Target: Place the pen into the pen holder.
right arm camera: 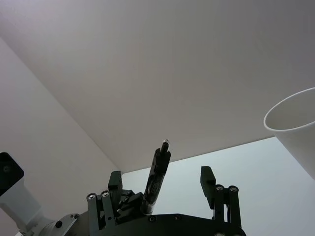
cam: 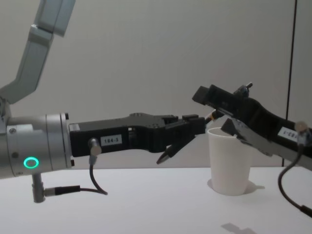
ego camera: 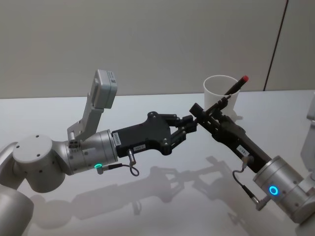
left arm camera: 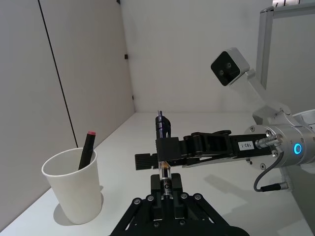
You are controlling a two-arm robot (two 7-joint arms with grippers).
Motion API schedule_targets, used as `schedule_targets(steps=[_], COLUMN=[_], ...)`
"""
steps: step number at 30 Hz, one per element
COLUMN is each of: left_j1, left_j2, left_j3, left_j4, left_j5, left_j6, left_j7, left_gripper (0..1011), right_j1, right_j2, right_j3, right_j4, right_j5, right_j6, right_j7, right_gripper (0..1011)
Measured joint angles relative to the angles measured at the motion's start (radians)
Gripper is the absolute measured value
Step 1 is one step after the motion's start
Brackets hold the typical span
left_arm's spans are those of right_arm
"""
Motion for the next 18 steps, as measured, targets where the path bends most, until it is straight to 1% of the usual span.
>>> schedule_targets(steps=[18], left_j1=[0.000], left_j2=[0.000], left_j3=[0.000], left_j4=[0.000], left_j5=[0.000], left_j6=[0.000], left_j7=[0.000], left_gripper=[121], right_j1=[0.026], right_j2=[-0.017], right_j3=[-0.008], right_j4=[0.025], right_j5=[0.005], right_j6=[0.004], right_j7=[-0.008], right_gripper=[1002])
